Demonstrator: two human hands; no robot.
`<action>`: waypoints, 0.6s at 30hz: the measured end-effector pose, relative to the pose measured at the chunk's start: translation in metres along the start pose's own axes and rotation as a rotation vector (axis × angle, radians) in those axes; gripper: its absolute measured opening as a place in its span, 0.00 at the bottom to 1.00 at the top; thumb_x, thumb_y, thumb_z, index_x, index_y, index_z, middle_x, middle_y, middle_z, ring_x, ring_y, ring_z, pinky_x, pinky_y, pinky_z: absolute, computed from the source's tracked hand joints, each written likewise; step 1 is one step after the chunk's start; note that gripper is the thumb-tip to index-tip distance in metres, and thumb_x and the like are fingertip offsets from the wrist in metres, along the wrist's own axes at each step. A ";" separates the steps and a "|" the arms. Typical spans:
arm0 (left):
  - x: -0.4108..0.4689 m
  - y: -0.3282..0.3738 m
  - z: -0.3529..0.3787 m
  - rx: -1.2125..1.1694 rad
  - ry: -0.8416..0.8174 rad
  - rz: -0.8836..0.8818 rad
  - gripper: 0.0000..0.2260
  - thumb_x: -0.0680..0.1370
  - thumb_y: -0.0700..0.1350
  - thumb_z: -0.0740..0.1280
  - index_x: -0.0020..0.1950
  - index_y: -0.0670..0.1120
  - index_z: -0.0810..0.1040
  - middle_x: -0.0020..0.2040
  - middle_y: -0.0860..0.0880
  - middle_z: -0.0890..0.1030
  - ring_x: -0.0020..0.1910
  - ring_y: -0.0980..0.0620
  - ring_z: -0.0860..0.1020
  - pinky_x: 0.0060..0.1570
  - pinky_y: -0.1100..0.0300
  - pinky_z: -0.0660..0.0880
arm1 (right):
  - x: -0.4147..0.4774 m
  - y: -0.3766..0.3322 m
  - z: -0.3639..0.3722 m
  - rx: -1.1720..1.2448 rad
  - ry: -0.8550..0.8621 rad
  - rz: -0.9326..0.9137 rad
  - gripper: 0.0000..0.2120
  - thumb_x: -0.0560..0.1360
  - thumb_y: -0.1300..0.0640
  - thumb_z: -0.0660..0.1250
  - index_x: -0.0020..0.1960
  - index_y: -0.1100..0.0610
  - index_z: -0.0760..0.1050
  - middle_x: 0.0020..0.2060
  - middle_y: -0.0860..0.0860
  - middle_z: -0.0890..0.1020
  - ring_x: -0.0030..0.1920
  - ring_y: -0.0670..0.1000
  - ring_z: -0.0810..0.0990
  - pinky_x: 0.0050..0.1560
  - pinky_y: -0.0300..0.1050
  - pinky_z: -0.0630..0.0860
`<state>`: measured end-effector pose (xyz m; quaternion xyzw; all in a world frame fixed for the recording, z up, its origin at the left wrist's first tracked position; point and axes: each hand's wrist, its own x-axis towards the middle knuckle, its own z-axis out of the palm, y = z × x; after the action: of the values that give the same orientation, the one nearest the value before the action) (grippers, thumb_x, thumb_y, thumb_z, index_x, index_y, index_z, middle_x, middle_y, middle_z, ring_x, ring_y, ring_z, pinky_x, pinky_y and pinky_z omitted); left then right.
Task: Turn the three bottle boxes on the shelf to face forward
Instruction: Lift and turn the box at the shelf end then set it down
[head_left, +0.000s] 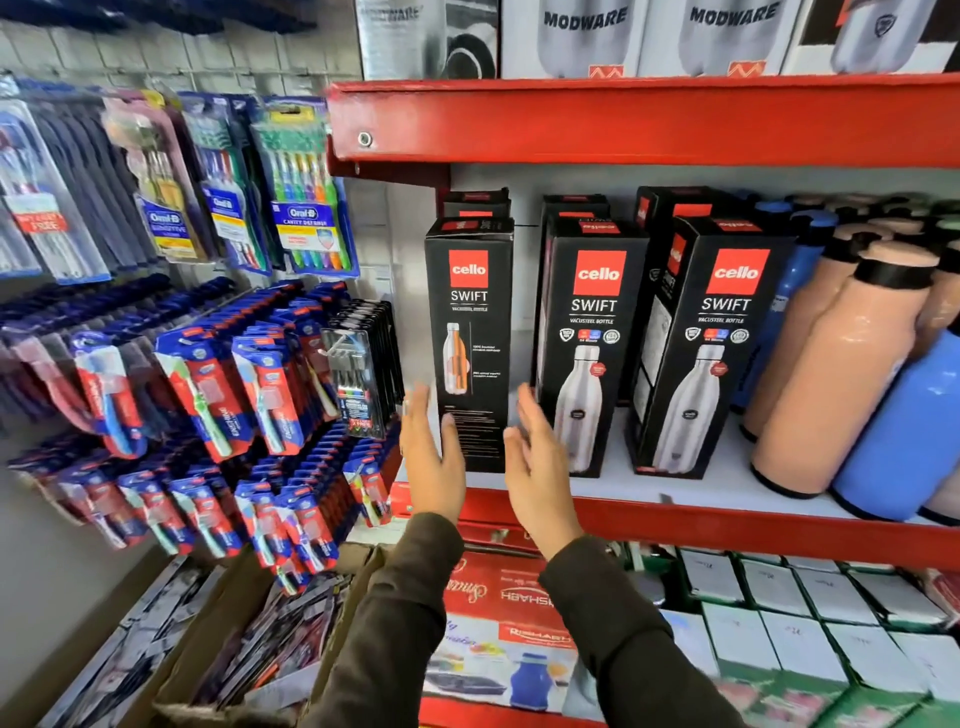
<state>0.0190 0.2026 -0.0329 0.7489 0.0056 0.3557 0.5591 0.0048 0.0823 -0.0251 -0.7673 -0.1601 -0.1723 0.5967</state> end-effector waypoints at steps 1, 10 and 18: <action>0.003 -0.003 -0.002 -0.018 -0.035 -0.021 0.19 0.83 0.41 0.60 0.75 0.42 0.67 0.72 0.52 0.69 0.74 0.50 0.67 0.71 0.70 0.62 | 0.002 0.000 0.004 -0.013 -0.007 0.027 0.25 0.84 0.60 0.56 0.80 0.53 0.56 0.75 0.42 0.63 0.75 0.40 0.63 0.77 0.41 0.62; 0.024 -0.027 -0.019 -0.128 -0.149 -0.098 0.15 0.82 0.41 0.62 0.69 0.43 0.77 0.60 0.54 0.78 0.53 0.83 0.72 0.51 0.84 0.67 | 0.007 0.002 0.021 0.010 0.094 0.089 0.23 0.83 0.64 0.59 0.77 0.56 0.64 0.66 0.44 0.75 0.61 0.27 0.74 0.67 0.31 0.71; 0.024 -0.020 -0.037 -0.461 -0.147 -0.199 0.15 0.80 0.57 0.63 0.59 0.53 0.84 0.59 0.50 0.85 0.62 0.52 0.81 0.58 0.57 0.78 | 0.009 -0.009 0.028 -0.041 0.083 0.034 0.33 0.73 0.52 0.75 0.75 0.47 0.66 0.60 0.29 0.76 0.62 0.30 0.76 0.61 0.26 0.71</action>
<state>0.0245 0.2505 -0.0323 0.6214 -0.0424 0.2354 0.7461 0.0109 0.1124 -0.0192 -0.7740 -0.1185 -0.1972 0.5899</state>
